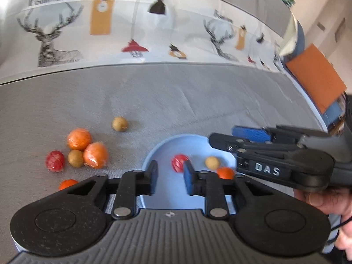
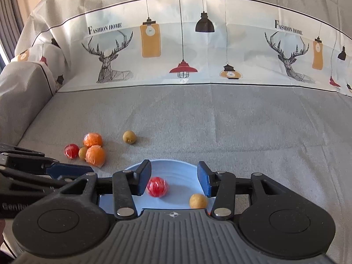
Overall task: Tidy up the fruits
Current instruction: 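Open both grippers to drop the fruits into the plate, then move both grippers back toward the remaining fruit pile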
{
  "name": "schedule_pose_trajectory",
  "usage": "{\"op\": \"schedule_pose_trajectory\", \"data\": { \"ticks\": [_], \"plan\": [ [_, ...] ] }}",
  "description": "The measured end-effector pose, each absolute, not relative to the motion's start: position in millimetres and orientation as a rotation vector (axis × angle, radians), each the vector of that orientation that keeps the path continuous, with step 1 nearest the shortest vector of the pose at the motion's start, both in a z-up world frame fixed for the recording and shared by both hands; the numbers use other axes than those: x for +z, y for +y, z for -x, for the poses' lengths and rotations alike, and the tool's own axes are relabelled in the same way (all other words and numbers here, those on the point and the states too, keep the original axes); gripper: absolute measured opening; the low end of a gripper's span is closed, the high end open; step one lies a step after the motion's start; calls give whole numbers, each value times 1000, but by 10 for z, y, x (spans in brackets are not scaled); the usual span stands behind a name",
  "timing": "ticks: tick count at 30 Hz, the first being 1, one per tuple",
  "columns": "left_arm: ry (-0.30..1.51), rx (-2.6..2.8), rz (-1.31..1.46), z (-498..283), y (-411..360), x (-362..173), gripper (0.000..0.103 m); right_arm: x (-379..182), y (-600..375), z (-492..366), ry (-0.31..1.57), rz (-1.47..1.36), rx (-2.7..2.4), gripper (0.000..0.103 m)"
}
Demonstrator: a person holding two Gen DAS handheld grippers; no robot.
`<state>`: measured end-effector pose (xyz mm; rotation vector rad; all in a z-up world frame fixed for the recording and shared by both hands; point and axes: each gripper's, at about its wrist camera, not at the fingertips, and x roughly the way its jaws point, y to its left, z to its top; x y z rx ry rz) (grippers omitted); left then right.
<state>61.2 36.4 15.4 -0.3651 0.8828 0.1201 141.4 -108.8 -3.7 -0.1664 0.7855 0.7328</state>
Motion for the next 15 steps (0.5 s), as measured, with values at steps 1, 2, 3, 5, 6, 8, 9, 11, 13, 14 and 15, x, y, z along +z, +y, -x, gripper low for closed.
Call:
{"op": "schedule_pose_trajectory", "data": {
  "ticks": [1, 2, 3, 5, 6, 8, 9, 11, 13, 14, 15],
  "plan": [
    [871, 136, 375, -601, 399, 167, 23, -32, -1088, -1415, 781, 157, 731, 48],
    [859, 154, 385, -587, 440, 178, 18, -24, -1088, -1416, 775, 147, 729, 48],
    [845, 176, 395, -573, 489, 198, 17, -16, -1088, -1417, 767, 138, 724, 48],
    [804, 236, 428, -517, 620, 253, 17, 5, -1079, -1416, 747, 116, 713, 48],
    [777, 280, 456, -477, 710, 285, 16, 18, -1075, -1415, 737, 105, 707, 48],
    [720, 392, 519, -363, 932, 348, 16, 43, -1065, -1417, 712, 78, 702, 48],
    [695, 453, 548, -295, 1039, 371, 16, 55, -1058, -1418, 702, 64, 702, 46],
    [666, 555, 600, -182, 1239, 378, 16, 75, -1041, -1422, 681, 29, 710, 34],
    [648, 627, 652, -77, 1396, 327, 16, 83, -1015, -1420, 667, -7, 724, 25],
    [651, 650, 676, -43, 1469, 285, 16, 81, -991, -1422, 664, -22, 731, 23],
    [664, 662, 702, -24, 1529, 233, 16, 76, -958, -1425, 665, -34, 739, 22]
  ]
}}
